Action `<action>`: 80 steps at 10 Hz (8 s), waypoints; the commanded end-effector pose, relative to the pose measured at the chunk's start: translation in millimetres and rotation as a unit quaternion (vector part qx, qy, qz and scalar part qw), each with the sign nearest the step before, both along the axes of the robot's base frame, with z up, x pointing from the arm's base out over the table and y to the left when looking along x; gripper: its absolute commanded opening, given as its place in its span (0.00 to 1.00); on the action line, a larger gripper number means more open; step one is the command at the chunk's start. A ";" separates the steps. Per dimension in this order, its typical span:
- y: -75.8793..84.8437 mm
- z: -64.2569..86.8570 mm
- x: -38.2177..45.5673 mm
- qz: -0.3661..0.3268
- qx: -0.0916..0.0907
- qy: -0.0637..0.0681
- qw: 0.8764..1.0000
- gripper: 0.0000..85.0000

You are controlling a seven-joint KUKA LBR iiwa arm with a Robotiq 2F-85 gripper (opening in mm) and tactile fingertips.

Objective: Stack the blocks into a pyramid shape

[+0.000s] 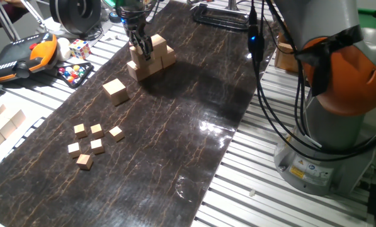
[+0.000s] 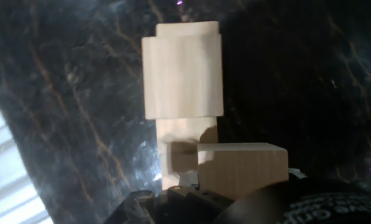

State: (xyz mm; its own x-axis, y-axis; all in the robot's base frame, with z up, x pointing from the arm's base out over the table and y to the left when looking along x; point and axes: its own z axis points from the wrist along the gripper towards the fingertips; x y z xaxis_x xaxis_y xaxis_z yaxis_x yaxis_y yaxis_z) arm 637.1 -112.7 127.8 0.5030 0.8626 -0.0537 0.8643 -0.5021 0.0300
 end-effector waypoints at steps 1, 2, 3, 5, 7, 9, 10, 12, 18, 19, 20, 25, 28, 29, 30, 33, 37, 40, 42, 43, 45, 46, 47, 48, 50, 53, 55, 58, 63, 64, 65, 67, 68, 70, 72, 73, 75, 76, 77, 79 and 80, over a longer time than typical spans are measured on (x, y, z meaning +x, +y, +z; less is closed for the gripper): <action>0.2 0.5 0.1 -0.023 0.000 0.001 1.000 0.01; -0.2 0.3 0.4 -0.006 -0.001 0.003 1.000 0.01; -1.0 0.5 0.6 0.012 -0.001 0.005 1.000 0.01; -2.8 1.3 1.1 0.039 -0.003 0.010 0.999 0.01; -5.9 1.4 2.3 0.053 -0.003 0.006 0.999 0.01; -12.8 -1.0 6.3 0.067 0.000 -0.001 0.998 0.01; -15.8 -2.7 8.6 0.069 0.001 -0.001 0.998 0.01; -13.3 -3.5 12.1 0.075 0.005 -0.004 0.997 0.01; -21.4 -8.6 16.9 0.060 -0.002 -0.004 0.998 0.01; -21.0 -8.8 17.0 0.062 0.001 -0.002 0.998 0.01; -21.4 -9.4 17.4 0.066 0.002 -0.002 0.998 0.01; -25.6 -13.2 20.0 0.068 -0.003 -0.003 0.998 0.01; -27.9 -14.4 21.4 0.076 -0.003 -0.001 0.997 0.01; -28.3 -14.6 21.5 0.076 -0.003 -0.001 0.997 0.01; -28.6 -15.1 21.8 0.076 -0.002 -0.001 0.997 0.01; -30.3 -16.3 22.1 0.079 -0.001 -0.001 0.997 0.01; -32.7 -17.8 22.7 0.081 -0.001 -0.001 0.997 0.01; -33.6 -18.4 22.6 0.082 -0.002 -0.001 0.997 0.01; -33.5 -18.3 22.5 0.082 -0.002 0.000 0.997 0.01; -33.7 -18.5 22.5 0.083 -0.001 0.000 0.997 0.01; -33.8 -18.6 22.4 0.087 -0.001 0.002 0.996 0.01; -34.1 -18.7 22.2 0.088 0.000 0.002 0.996 0.01; -34.1 -19.1 22.1 0.087 0.001 0.001 0.996 0.02; -34.1 -19.2 22.0 0.084 0.002 0.000 0.996 0.06; -34.5 -19.5 21.9 0.081 0.001 -0.003 0.997 0.19; -34.8 -20.2 21.8 0.079 0.000 -0.005 0.997 0.43; -34.9 -20.6 21.7 0.079 0.000 -0.005 0.997 0.63; -35.2 -21.2 21.5 0.073 0.000 -0.006 0.997 0.83; -35.2 -21.1 21.3 0.072 -0.002 -0.009 0.997 0.82; -35.4 -21.0 21.3 0.071 -0.003 -0.010 0.997 0.82; -35.7 -20.8 21.2 0.070 -0.003 -0.011 0.998 0.83; -35.4 -19.4 19.9 0.059 0.000 -0.019 0.998 0.89; -34.2 -18.6 19.4 0.055 0.001 -0.020 0.998 0.95; -29.4 -13.2 16.8 0.050 0.001 -0.022 0.998 1.00; -23.1 -5.7 14.0 0.043 0.002 -0.023 0.999 1.00; -20.1 -2.2 12.7 0.041 0.003 -0.022 0.999 1.00; -13.5 6.1 9.6 0.036 0.006 -0.022 0.999 1.00; -10.5 8.8 8.3 0.036 0.006 -0.022 0.999 1.00; -7.3 10.5 7.8 0.037 0.005 -0.023 0.999 1.00; 0.4 14.3 3.7 0.043 0.010 -0.027 0.999 1.00; 5.7 16.0 -0.6 0.046 0.012 -0.032 0.998 1.00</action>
